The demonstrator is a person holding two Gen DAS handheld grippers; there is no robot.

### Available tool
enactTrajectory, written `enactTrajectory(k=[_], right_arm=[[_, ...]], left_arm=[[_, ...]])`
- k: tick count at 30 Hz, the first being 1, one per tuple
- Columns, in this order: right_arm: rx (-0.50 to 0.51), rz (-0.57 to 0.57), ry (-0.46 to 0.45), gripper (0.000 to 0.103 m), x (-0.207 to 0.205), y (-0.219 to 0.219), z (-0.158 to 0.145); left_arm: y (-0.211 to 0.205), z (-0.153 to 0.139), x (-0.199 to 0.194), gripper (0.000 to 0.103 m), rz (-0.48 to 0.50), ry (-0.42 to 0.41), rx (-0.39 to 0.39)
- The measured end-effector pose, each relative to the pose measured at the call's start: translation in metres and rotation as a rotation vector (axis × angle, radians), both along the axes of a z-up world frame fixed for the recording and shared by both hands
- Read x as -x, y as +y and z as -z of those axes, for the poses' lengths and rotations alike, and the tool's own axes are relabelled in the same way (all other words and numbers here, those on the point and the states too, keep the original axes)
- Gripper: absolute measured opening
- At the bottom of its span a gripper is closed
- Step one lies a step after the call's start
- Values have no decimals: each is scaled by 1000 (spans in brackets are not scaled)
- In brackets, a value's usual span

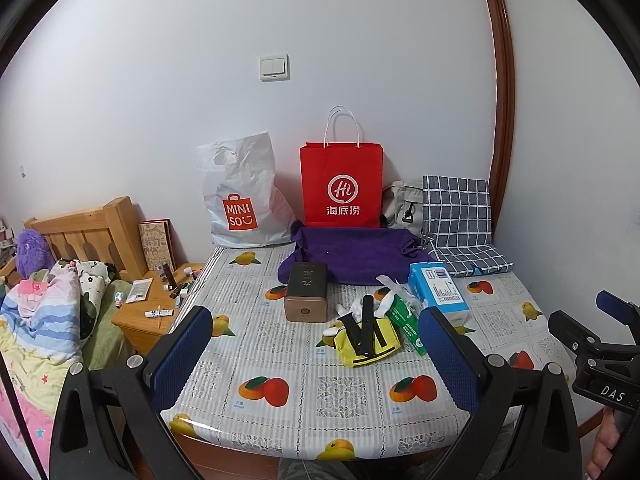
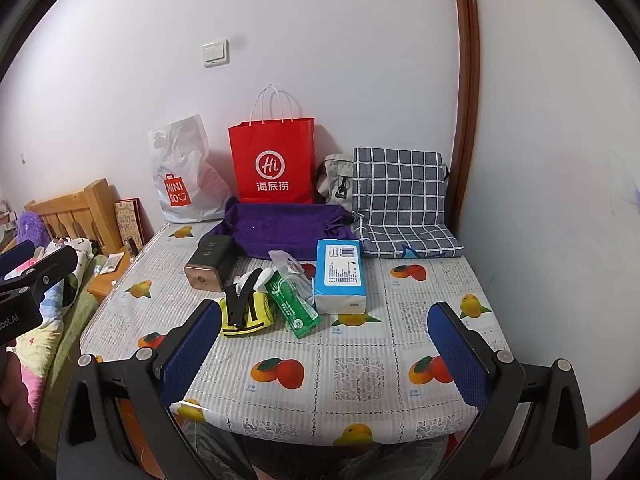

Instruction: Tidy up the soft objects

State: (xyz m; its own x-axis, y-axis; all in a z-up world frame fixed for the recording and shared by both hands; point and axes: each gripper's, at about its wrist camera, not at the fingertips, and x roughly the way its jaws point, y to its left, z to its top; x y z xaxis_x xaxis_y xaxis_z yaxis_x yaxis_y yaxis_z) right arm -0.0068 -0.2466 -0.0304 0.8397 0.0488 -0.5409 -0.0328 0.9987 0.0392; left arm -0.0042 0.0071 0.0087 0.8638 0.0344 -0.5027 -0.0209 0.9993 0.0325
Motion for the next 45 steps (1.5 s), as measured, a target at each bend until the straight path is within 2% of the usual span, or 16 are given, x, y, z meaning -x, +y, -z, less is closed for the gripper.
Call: enactTrajectory(k=[45], right_arm=[[7,-8,-17,101,5,0,-3]], left_arm=[[0,2,3,103,-2,-3,-1]])
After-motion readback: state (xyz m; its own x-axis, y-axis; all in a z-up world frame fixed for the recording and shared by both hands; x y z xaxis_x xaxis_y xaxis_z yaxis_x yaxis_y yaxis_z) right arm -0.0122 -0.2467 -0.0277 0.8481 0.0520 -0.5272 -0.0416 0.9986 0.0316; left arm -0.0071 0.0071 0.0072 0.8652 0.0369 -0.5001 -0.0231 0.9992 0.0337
